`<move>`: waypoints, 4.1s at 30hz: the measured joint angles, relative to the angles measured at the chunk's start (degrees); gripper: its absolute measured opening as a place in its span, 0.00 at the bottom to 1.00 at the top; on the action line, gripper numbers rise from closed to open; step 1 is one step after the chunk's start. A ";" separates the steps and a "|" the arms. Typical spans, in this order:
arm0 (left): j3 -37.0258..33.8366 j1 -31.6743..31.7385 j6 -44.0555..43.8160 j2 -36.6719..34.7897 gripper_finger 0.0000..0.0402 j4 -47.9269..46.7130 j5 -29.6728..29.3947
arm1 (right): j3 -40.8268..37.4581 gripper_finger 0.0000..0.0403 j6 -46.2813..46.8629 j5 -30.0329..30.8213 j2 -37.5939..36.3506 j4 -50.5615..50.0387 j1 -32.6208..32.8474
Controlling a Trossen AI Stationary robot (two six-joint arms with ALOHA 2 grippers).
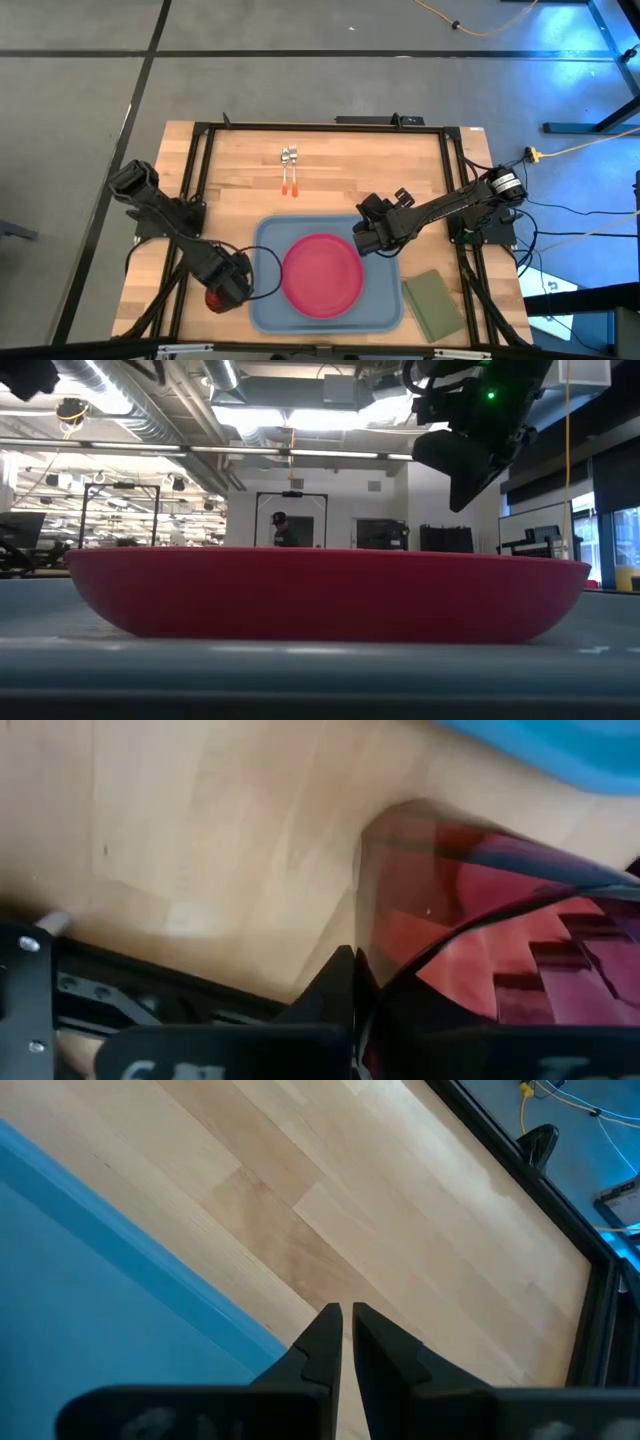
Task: Pick and place plate/cup/fork/spoon on tray
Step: Put the red cup on the blue tray to the top right of the pink plate
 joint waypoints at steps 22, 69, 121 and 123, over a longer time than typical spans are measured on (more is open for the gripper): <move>24.14 13.80 17.18 -6.96 0.01 -9.32 -20.75 | 0.00 0.08 -8.34 -25.61 0.00 -9.69 4.88; 59.38 42.31 54.06 38.25 0.01 15.04 -5.18 | 1.11 0.08 27.33 -55.39 0.00 19.90 38.53; 59.30 40.90 52.12 41.42 0.01 5.19 -9.74 | 1.11 0.08 27.20 -51.93 0.00 19.80 40.76; 59.30 41.15 52.11 41.42 0.01 5.30 -9.58 | 1.11 0.08 27.22 -51.93 0.00 19.80 40.76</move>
